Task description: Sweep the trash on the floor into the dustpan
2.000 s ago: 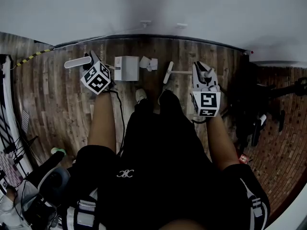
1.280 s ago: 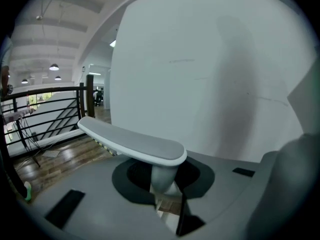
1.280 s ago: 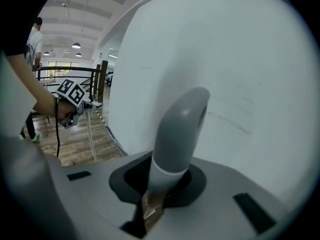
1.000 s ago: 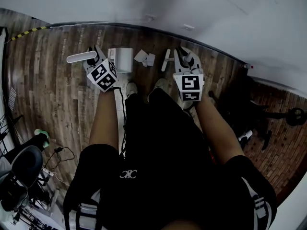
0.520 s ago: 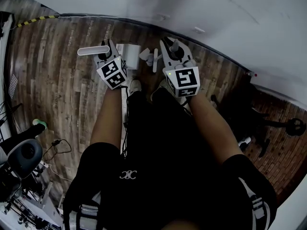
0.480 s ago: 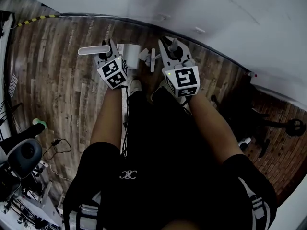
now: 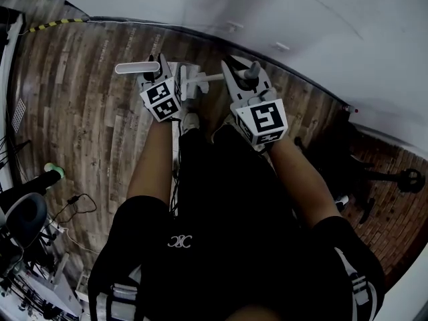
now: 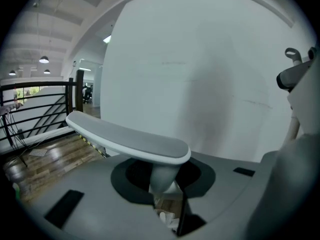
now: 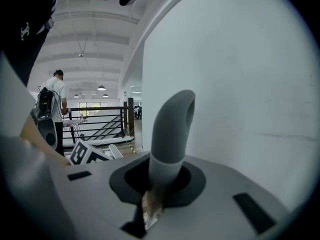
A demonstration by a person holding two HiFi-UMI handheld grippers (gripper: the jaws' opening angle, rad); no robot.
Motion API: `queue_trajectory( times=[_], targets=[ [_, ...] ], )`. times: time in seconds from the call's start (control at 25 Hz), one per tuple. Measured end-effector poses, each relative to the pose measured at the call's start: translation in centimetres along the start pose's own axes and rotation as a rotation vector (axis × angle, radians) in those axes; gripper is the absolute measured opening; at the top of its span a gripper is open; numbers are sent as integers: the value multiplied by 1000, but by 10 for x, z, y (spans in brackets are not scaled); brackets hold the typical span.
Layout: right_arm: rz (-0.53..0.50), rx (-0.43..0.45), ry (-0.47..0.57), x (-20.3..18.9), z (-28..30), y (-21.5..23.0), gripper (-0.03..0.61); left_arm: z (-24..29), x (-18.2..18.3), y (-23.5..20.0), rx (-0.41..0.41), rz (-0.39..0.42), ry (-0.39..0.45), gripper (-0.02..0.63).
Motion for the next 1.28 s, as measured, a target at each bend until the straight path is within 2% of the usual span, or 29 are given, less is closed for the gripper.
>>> queue_trajectory(
  times=[0.28, 0.48, 0.68, 0.92, 1.04, 1.28],
  targets=[
    [-67, -15, 9, 9, -46, 8, 41, 2, 0, 0, -15, 8, 6, 84],
    [-69, -78, -47, -16, -44, 17, 41, 4, -1, 8, -25, 16, 2, 84],
    [4, -148, -69, -41, -21, 16, 44, 4, -1, 12, -41, 15, 8, 87],
    [165, -203, 56, -40, 10, 20, 47, 4, 0, 2, -63, 9, 0, 87],
    [223, -162, 94, -35, 24, 15, 41, 4, 0, -4, -83, 7, -3, 87],
    [275, -137, 65, -31, 9, -6, 38, -1, 1, -17, -108, 9, -6, 87]
  ],
)
Point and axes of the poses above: the fingertips, and each gripper's own axes: z forward along the fingers, y to its right, x out of its top, the point moved 10 cm from there along -z, backward along the fingers, and after that the axes turned 7 degrees about y, right-handed, at the moved point
